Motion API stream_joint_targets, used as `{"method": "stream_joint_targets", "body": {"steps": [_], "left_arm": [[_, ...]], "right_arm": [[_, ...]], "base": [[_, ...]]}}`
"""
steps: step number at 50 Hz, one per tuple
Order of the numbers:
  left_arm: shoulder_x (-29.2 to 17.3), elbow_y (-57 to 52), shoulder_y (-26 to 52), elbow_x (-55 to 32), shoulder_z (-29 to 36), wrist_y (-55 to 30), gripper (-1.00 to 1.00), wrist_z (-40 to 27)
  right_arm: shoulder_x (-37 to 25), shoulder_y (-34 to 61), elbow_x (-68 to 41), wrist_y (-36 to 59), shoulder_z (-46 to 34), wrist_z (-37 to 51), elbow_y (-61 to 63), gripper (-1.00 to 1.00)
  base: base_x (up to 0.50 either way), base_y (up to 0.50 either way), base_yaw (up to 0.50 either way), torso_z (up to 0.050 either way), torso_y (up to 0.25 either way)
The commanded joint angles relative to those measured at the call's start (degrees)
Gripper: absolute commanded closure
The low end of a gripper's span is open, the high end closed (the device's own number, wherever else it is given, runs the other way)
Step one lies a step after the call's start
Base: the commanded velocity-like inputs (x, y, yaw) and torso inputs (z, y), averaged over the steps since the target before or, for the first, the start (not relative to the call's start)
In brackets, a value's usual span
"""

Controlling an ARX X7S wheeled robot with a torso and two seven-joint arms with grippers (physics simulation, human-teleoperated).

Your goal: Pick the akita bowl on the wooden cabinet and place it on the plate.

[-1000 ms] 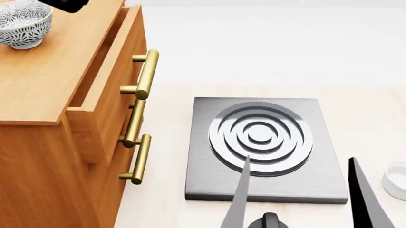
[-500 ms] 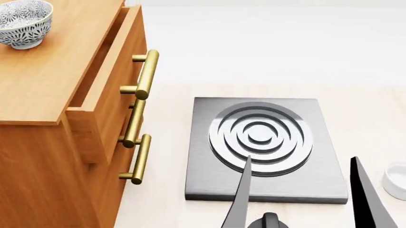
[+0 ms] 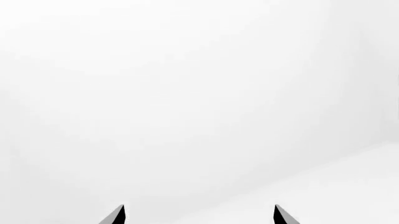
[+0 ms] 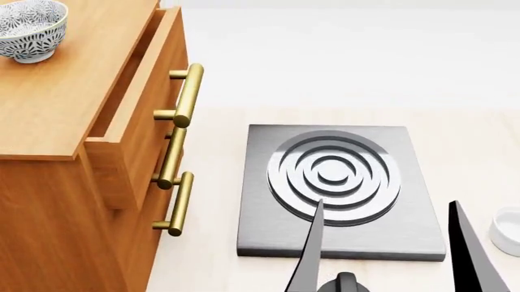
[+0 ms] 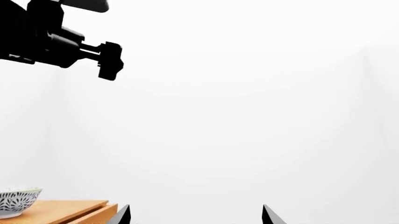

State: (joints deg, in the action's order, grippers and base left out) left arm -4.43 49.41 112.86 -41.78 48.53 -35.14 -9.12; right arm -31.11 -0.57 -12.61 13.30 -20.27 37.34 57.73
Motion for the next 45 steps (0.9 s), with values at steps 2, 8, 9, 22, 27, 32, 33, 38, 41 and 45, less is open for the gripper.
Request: {"method": "stream_joint_targets", "body": {"steps": [2,8,9,22,27,32,33,38,41,45], "left_arm": [[4.4,23.0,7.6,-15.6,18.4,10.7,-1.00,3.5],[4.4,25.0,8.8,-23.5,26.1,10.7,-1.00,2.6],[4.4,25.0,8.8,-24.2,27.3,10.1,-1.00,2.3],[3.4,25.6,7.1,-1.9,-0.8,1.9,-1.00,-1.2],[3.3,25.6,6.6,13.3,-17.6,-0.9,-1.00,-1.8],[3.2,25.6,6.3,23.7,-32.2,-5.2,-1.00,-1.0],[3.0,25.6,6.6,25.4,-34.6,-5.6,-1.00,-0.8],[2.7,25.6,6.4,31.4,-43.5,-6.3,-1.00,0.1],[2.7,25.6,6.3,34.3,-46.6,-7.0,-1.00,0.0],[2.9,25.6,6.7,37.4,-48.6,-8.1,-1.00,-0.6]], "right_arm": [[-0.5,0.1,-0.5,-0.8,0.0,0.2,-1.0,-1.00],[-0.6,0.3,-0.6,-1.1,-0.1,0.1,-1.8,-1.00],[-0.6,0.3,-0.7,-1.1,-0.1,0.1,-1.8,-1.00],[-0.9,0.1,-1.3,-1.8,0.3,0.3,-2.2,-1.00],[-0.9,0.2,-1.2,-1.7,0.1,0.4,-2.2,-1.00],[-0.8,0.3,-0.9,-1.5,-0.3,0.5,-2.0,-1.00],[-0.8,0.4,-0.7,-1.3,-0.6,0.5,-1.9,-1.00],[-0.8,0.5,-0.7,-1.2,-0.7,0.6,-1.8,-1.00],[-0.8,0.7,-0.5,-1.0,-0.9,0.7,-1.7,-1.00],[-1.0,0.6,-0.7,-1.2,-0.9,0.6,-1.7,-1.00]], "base": [[0.00,0.00,0.00,0.000,0.000],[0.00,0.00,0.00,0.000,0.000],[0.00,0.00,0.00,0.000,0.000],[0.00,0.00,0.00,0.000,0.000],[0.00,0.00,0.00,0.000,0.000],[0.00,0.00,0.00,0.000,0.000],[0.00,0.00,0.00,0.000,0.000],[0.00,0.00,0.00,0.000,0.000],[0.00,0.00,0.00,0.000,0.000],[0.00,0.00,0.00,0.000,0.000]]}}
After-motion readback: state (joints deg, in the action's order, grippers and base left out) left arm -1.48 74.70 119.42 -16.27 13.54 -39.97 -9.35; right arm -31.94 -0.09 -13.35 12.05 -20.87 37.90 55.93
